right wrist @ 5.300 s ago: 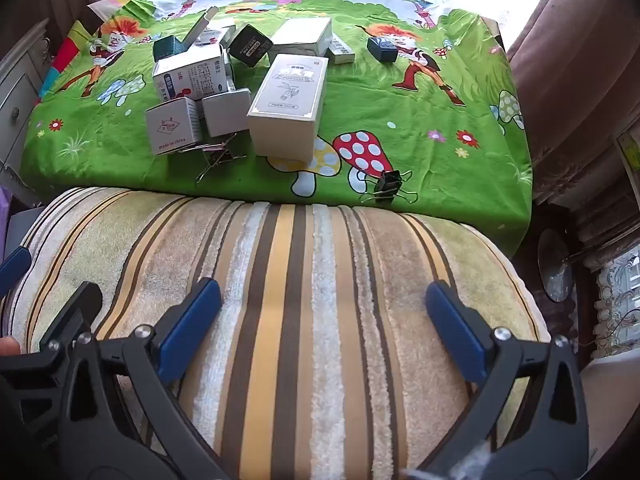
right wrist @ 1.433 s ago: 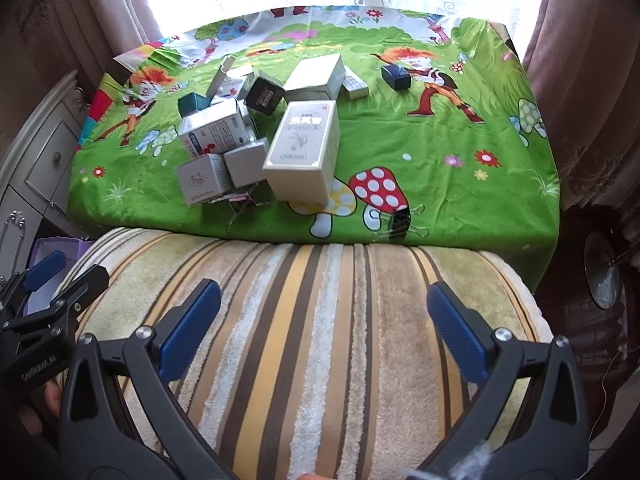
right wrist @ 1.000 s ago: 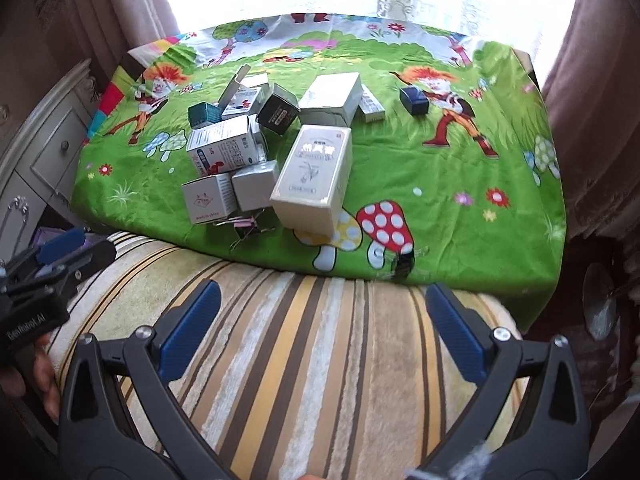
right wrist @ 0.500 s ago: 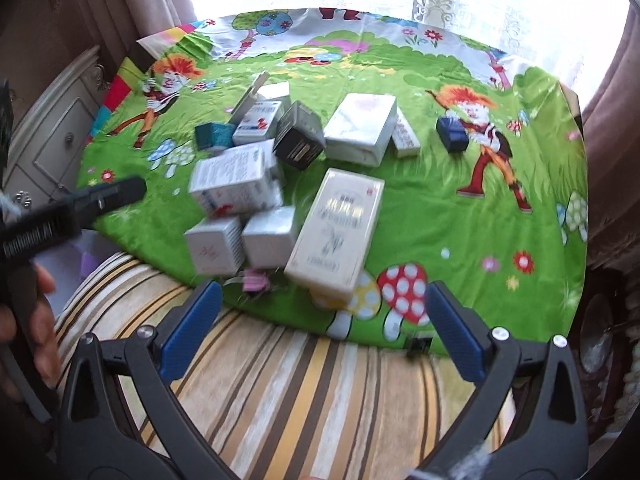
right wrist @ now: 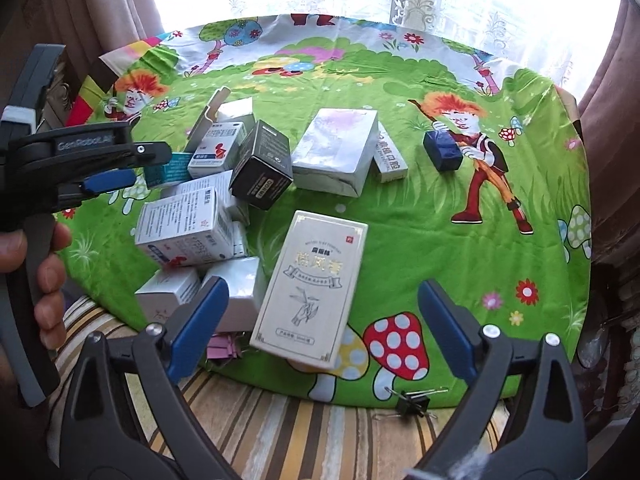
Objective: Organize rigid objects
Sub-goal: 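Grasp the teal box with the left tool while the right tool grasps the white printed box, then lift both held boxes and carry them over the purple storage box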
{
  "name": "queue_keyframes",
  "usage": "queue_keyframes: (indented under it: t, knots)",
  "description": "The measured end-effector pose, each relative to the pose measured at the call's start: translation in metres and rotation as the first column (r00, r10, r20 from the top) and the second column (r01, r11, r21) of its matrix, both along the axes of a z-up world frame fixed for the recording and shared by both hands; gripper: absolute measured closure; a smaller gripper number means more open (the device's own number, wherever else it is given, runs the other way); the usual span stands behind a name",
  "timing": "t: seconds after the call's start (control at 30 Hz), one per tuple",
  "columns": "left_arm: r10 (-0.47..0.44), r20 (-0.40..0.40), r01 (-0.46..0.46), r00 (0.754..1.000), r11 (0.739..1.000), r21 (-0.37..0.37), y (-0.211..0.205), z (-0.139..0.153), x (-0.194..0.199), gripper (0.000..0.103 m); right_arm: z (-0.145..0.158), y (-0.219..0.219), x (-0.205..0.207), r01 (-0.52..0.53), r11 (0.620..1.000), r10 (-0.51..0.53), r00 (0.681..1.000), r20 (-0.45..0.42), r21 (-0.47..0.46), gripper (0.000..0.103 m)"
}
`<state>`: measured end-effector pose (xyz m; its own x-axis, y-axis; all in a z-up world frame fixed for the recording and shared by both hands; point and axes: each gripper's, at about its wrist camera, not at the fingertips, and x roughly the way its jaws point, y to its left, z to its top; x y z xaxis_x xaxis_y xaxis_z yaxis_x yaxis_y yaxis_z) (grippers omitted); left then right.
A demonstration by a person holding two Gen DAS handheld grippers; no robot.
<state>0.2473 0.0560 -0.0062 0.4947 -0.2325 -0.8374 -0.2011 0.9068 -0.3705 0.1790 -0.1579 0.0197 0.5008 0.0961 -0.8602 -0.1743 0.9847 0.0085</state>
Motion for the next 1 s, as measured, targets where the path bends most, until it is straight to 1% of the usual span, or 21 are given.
queue_keyframes:
  t: [0.07, 0.1, 0.13, 0.17, 0.2, 0.23, 0.27, 0.3, 0.37, 0.43, 0.6, 0.8, 1.0]
  knots:
    - [-0.017, -0.008, 0.017, 1.0, 1.0, 0.011, -0.005, -0.004, 0.005, 0.053, -0.005, 0.002, 0.002, -0.009, 1.0, 0.009, 1.0, -0.011, -0.002, 0.013]
    - [-0.024, -0.015, 0.024, 1.0, 1.0, 0.017, -0.007, -0.006, 0.006, 0.06, -0.007, 0.003, 0.003, -0.009, 1.0, 0.009, 1.0, -0.019, -0.003, 0.018]
    - [-0.028, -0.019, 0.029, 0.999, 0.999, 0.018, -0.009, -0.007, 0.007, 0.064, -0.01, 0.003, 0.004, -0.008, 1.0, 0.008, 1.0, -0.03, 0.0, 0.022]
    - [-0.033, -0.022, 0.033, 0.999, 0.999, 0.017, -0.01, -0.008, 0.007, 0.068, -0.013, 0.003, 0.004, -0.01, 1.0, 0.01, 0.999, -0.044, 0.007, 0.033]
    - [-0.034, -0.017, 0.034, 0.999, 0.999, 0.024, -0.011, -0.008, 0.007, 0.069, -0.016, 0.003, 0.005, -0.014, 1.0, 0.015, 0.998, -0.055, 0.014, 0.044]
    - [-0.036, -0.012, 0.036, 0.999, 0.999, 0.034, -0.012, -0.006, 0.006, 0.069, -0.017, 0.003, 0.004, -0.017, 1.0, 0.019, 0.998, -0.062, 0.025, 0.045]
    - [-0.037, -0.008, 0.037, 0.999, 0.999, 0.037, -0.012, -0.005, 0.004, 0.071, -0.017, 0.002, 0.004, -0.015, 0.999, 0.017, 0.998, -0.061, 0.037, 0.05]
    - [-0.038, -0.002, 0.038, 0.999, 0.999, 0.036, -0.011, -0.004, 0.002, 0.072, -0.015, 0.001, 0.003, -0.01, 0.999, 0.012, 0.998, -0.057, 0.036, 0.059]
    - [-0.036, 0.008, 0.036, 0.999, 0.999, 0.031, -0.01, -0.001, -0.003, 0.072, -0.012, -0.001, 0.002, -0.004, 0.999, 0.006, 0.999, -0.047, 0.034, 0.068]
    - [-0.033, 0.017, 0.033, 0.999, 0.999, 0.03, -0.008, 0.002, -0.009, 0.072, -0.011, -0.002, 0.0, 0.003, 0.999, 0.0, 0.999, -0.05, 0.046, 0.072]
    - [-0.025, 0.036, 0.024, 0.999, 0.999, 0.025, -0.001, 0.009, -0.027, 0.072, -0.007, -0.004, -0.007, 0.005, 0.998, -0.003, 0.999, -0.033, 0.058, 0.088]
    - [-0.005, 0.076, 0.004, 0.997, 1.0, 0.015, 0.007, 0.021, -0.055, 0.072, 0.002, -0.004, -0.015, 0.008, 0.997, -0.007, 1.0, -0.011, 0.081, 0.095]
    - [0.019, 0.117, -0.021, 0.993, 1.0, 0.014, 0.018, 0.033, -0.078, 0.072, 0.013, -0.003, -0.023, 0.01, 0.996, -0.011, 1.0, 0.019, 0.09, 0.097]
